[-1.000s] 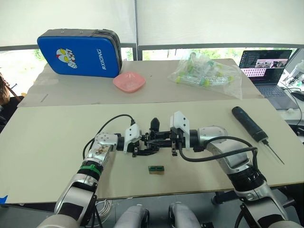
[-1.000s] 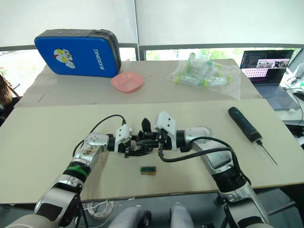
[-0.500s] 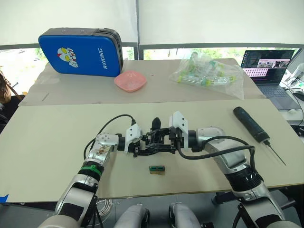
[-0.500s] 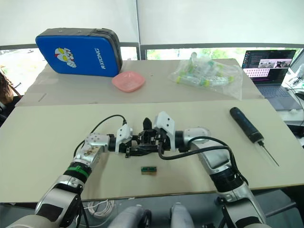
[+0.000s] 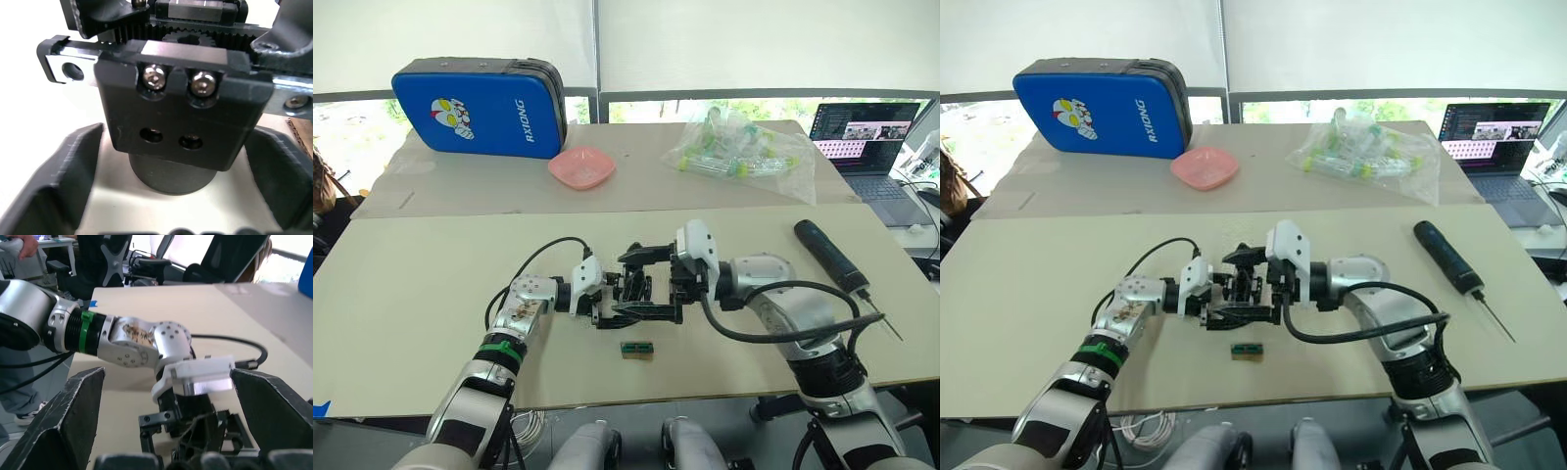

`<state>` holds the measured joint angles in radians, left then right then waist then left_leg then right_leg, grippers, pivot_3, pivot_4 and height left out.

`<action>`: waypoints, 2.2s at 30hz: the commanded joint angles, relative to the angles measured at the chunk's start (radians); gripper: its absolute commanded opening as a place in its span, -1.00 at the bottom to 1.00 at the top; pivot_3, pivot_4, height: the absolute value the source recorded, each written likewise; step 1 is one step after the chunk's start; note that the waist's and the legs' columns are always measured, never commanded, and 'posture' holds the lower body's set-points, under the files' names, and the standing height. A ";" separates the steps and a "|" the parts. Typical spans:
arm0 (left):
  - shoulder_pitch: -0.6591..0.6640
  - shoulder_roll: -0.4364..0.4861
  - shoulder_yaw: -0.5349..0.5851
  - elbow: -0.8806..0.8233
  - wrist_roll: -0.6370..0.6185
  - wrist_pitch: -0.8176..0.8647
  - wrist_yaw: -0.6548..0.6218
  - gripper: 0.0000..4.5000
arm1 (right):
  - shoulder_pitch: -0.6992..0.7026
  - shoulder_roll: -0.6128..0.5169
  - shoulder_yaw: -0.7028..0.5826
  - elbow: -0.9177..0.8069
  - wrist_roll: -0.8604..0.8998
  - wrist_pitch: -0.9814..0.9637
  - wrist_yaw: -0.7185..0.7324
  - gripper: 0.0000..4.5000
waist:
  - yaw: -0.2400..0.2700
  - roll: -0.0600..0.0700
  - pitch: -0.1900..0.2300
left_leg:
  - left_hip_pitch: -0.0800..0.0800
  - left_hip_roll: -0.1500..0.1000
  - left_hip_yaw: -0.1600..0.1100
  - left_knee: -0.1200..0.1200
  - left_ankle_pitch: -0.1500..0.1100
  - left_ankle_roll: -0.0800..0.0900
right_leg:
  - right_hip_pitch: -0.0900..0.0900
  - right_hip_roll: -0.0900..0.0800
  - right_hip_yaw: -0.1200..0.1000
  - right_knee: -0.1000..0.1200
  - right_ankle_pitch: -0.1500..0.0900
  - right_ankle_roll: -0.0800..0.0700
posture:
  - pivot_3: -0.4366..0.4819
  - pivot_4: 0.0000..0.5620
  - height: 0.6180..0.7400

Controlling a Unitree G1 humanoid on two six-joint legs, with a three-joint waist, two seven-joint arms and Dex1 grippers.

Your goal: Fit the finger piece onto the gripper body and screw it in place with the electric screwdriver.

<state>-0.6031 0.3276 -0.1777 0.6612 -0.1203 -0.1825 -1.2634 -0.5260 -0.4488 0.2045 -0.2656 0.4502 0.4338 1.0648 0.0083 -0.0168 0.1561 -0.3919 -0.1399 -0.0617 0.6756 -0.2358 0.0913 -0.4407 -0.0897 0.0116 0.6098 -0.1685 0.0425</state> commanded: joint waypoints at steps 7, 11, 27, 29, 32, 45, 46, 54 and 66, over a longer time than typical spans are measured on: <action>0.183 0.236 0.098 -0.228 -0.151 0.126 -0.149 0.98 | 0.106 -0.125 -0.298 -0.217 0.111 0.028 -0.113 1.00 | -0.013 0.001 0.000 | 0.000 0.000 0.000 -0.005 0.000 0.000 | -0.002 0.000 0.001 0.000 0.000 -0.001 | -0.05 -0.47 1.00; 0.231 0.297 0.194 -0.330 -0.241 0.191 -0.116 0.98 | 0.343 -0.230 -0.548 -0.294 0.087 -0.040 -0.125 1.00 | 0.010 0.001 0.001 | -0.001 0.000 0.000 -0.009 0.000 0.000 | -0.005 0.000 0.000 -0.002 -0.002 -0.001 | -0.05 -0.47 1.00; 0.260 0.415 0.412 -0.676 -0.573 0.638 -0.004 0.98 | 1.083 -0.046 -1.233 -0.171 0.023 -0.303 -0.182 1.00 | 0.025 0.004 0.003 | 0.002 0.002 0.002 -0.009 -0.001 0.000 | 0.004 -0.003 0.005 -0.002 -0.012 0.009 | -0.05 -0.47 1.00; 0.259 0.414 0.419 -0.730 -0.606 0.676 0.019 0.98 | 1.115 -0.015 -1.237 -0.160 0.032 -0.324 -0.191 1.00 | 0.024 0.004 0.003 | 0.002 0.002 0.002 -0.009 -0.001 -0.001 | 0.003 -0.003 0.005 -0.001 -0.013 0.008 | -0.05 -0.47 1.00; 0.256 0.419 0.408 -0.771 -0.617 0.697 0.032 0.98 | 1.094 -0.055 -1.217 -0.153 0.062 -0.285 -0.221 1.00 | 0.012 0.007 0.003 | 0.003 0.002 0.003 -0.011 0.000 -0.001 | 0.003 -0.003 0.005 0.000 -0.014 0.006 | -0.05 -0.47 1.00; 0.150 0.372 0.345 -0.783 -0.602 0.706 0.064 0.98 | 0.504 -0.514 -0.755 0.416 -0.115 -0.038 -0.313 1.00 | 0.005 0.005 0.005 | 0.002 0.004 0.007 -0.011 0.001 -0.003 | 0.002 -0.005 0.002 -0.001 -0.008 -0.004 | -0.05 -0.47 1.00; 0.149 0.369 0.342 -0.785 -0.600 0.704 0.066 0.98 | 0.445 -0.526 -0.708 0.485 -0.139 -0.068 -0.302 1.00 | 0.005 0.005 0.005 | 0.002 0.004 0.007 -0.011 0.000 -0.003 | 0.002 -0.005 0.002 -0.001 -0.008 -0.004 | -0.05 -0.47 1.00; 0.158 0.354 0.322 -0.802 -0.591 0.694 0.073 0.98 | 0.055 -0.552 -0.414 0.995 -0.327 -0.199 -0.223 1.00 | 0.004 0.005 0.005 | 0.000 0.003 0.007 -0.012 0.002 -0.006 | 0.001 -0.006 0.002 -0.001 -0.008 -0.005 | -0.05 -0.47 1.00; 0.162 0.366 0.327 -0.808 -0.592 0.694 0.069 0.98 | -0.169 -0.496 -0.328 1.329 -0.387 -0.312 -0.125 1.00 | -0.006 0.005 0.006 | 0.001 0.002 0.007 -0.012 0.002 -0.005 | 0.002 -0.005 0.002 -0.001 -0.007 -0.005 | -0.05 -0.47 1.00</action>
<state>-0.4323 0.6814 0.1360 -0.1188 -0.7075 0.5252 -1.1908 -0.6674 -0.9451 -0.1099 1.0444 0.0527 0.1551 0.9127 0.0018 -0.0114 0.1616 -0.3902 -0.1377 -0.0548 0.6641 -0.2340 0.0863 -0.4390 -0.0946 0.0138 0.6092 -0.1755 0.0377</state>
